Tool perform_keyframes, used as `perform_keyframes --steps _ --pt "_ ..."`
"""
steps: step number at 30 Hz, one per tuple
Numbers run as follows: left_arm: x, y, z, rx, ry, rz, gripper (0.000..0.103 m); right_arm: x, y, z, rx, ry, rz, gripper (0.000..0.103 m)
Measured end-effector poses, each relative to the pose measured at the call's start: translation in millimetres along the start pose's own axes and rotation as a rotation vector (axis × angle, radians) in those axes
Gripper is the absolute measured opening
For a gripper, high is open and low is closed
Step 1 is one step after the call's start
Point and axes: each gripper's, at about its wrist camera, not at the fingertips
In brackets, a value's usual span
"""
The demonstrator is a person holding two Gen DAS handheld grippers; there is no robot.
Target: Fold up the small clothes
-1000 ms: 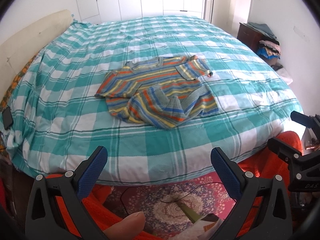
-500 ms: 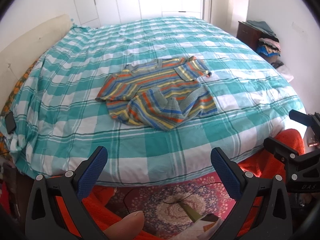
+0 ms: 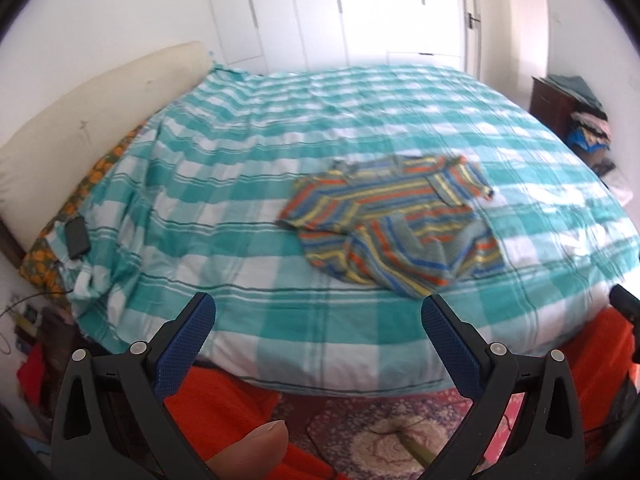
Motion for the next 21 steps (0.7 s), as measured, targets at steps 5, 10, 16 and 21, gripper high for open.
perform_keyframes --steps 5,10,16,21 --pt "-21.4 5.6 -8.3 -0.002 0.044 0.018 0.103 2.1 -1.3 -2.7 -0.011 0.013 -0.011 0.103" --pt "-10.1 -1.8 -11.3 -0.024 0.025 0.01 0.103 -7.8 -1.4 -10.7 -0.026 0.048 0.006 0.103" --pt "20.4 -16.4 -18.3 -0.085 -0.05 -0.008 0.103 -17.5 -3.1 -17.2 -0.034 0.072 0.025 0.103" --pt "40.5 -29.9 -26.6 -0.152 -0.115 -0.026 0.103 -16.6 -1.9 -20.3 -0.037 0.064 0.019 0.103"
Point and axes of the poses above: each gripper's, at about its wrist camera, not at the fingertips, and z roughly against the way its jaws point, x to its right, y to its top, and after that the axes turned 13 degrees about z, right-handed
